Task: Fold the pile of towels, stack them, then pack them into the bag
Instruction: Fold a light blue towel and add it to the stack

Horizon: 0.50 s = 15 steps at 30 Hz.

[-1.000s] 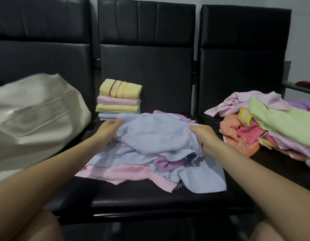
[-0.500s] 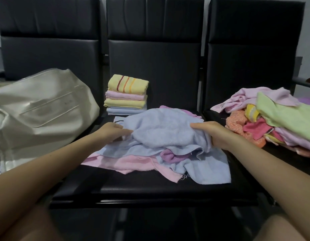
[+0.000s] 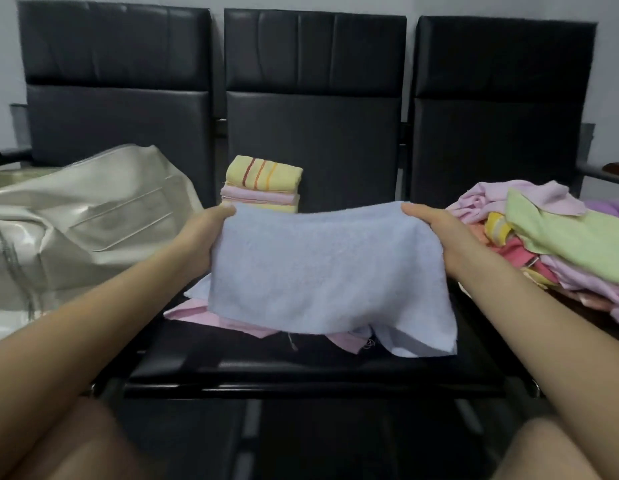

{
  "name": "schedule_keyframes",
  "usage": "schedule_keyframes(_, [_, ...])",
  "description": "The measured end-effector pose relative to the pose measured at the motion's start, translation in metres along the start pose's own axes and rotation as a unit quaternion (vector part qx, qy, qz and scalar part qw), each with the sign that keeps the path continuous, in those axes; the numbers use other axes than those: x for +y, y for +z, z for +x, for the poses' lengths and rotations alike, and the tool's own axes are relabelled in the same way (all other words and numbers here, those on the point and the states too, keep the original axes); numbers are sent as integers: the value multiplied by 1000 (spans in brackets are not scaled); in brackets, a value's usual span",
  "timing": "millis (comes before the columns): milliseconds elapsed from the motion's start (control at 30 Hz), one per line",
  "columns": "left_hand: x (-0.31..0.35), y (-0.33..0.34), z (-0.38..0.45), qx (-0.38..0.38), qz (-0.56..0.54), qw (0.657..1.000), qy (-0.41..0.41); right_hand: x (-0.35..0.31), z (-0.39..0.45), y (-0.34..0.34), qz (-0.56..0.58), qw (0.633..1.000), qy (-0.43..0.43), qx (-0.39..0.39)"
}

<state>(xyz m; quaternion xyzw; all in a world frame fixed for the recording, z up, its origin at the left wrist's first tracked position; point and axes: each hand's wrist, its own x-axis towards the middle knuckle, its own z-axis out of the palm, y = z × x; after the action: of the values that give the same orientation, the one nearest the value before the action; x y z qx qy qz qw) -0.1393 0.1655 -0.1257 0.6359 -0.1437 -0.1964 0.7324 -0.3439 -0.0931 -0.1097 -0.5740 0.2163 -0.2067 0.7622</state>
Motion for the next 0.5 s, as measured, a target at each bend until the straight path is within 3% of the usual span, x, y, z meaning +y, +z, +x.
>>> schedule_keyframes(100, [-27,-8,21,57,65,996,22,23,19,-3,-62,996,5,66])
schedule_keyframes(200, [-49,-16,31,33,253,962,94,46,26,-8,-291,949,-9,118])
schedule_keyframes(233, [-55,-17,33,22,339,931,132,51,28,-10,-379,917,-25,118])
schedule_keyframes(300, [-62,-17,32,12,499,837,225,54,32,-14,-487,861,-57,137])
schedule_keyframes(333, [-62,-13,26,9,531,804,268,52,32,-15,-503,845,-76,167])
schedule_keyframes(400, [-54,1,6,-29,529,783,326,48,38,-18,-499,824,-147,225])
schedule_keyframes(500, [-47,21,-22,-191,528,763,319,43,35,-11,-458,823,-258,213])
